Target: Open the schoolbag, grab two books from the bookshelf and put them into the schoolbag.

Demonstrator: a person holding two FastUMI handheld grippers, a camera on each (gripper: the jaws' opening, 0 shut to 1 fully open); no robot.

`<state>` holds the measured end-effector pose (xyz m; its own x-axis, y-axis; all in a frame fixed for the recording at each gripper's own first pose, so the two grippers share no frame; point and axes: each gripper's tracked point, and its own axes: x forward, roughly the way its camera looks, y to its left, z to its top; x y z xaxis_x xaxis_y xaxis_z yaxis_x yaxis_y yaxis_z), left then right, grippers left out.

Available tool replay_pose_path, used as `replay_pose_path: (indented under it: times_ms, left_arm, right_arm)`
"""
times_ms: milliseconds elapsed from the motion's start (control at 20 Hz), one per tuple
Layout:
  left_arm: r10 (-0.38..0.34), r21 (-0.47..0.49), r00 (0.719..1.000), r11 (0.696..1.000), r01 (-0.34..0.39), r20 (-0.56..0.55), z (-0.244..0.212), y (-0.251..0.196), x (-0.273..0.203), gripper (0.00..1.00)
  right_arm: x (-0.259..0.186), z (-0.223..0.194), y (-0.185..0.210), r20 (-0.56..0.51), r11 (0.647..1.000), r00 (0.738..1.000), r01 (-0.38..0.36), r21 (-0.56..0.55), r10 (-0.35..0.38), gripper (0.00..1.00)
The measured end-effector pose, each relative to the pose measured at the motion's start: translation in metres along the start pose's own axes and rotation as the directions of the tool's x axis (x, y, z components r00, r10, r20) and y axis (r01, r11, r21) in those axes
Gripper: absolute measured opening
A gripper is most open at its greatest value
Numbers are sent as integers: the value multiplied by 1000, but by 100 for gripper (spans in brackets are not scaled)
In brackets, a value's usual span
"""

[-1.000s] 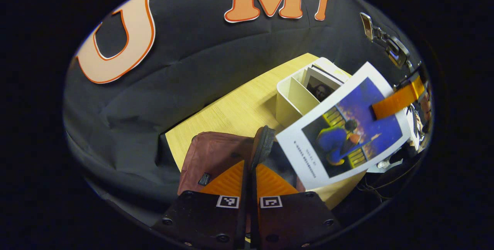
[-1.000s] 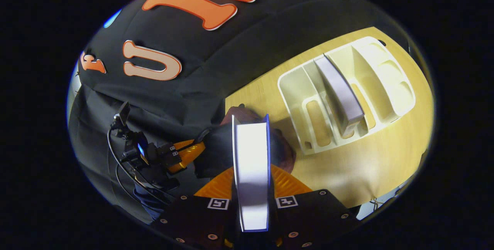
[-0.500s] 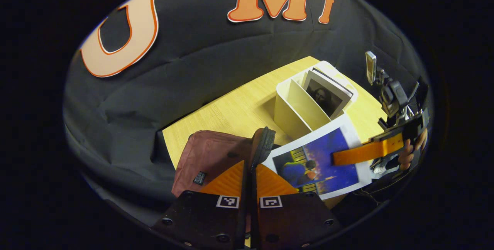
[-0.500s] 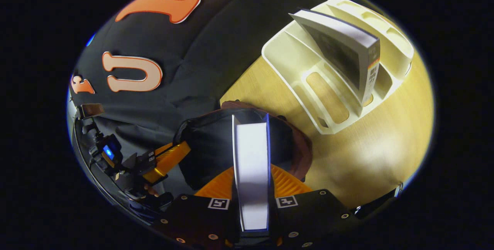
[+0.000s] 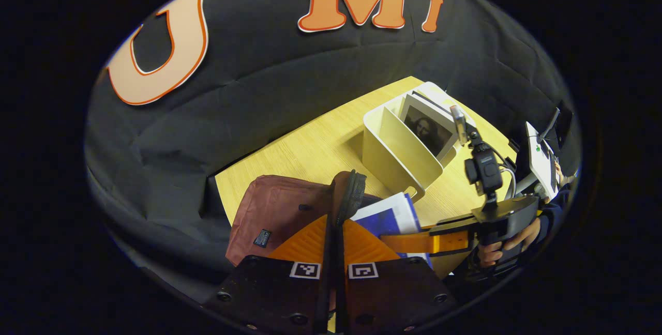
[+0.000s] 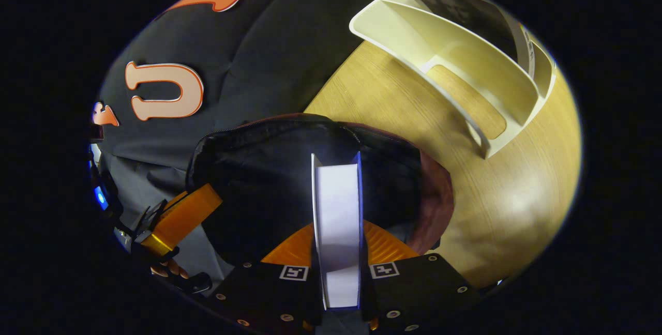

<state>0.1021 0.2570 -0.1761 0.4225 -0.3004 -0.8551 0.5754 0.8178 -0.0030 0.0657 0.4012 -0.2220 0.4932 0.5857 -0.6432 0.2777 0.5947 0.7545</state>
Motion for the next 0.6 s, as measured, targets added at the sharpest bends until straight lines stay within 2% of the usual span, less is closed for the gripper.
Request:
replay_pose_path:
  times_ms: [600]
  left_arm:
    - [-44, 78, 999, 996, 42, 14, -6, -26, -3, 5]
  right_arm:
    - [63, 3, 0, 34, 997, 998, -46, 55, 44, 31]
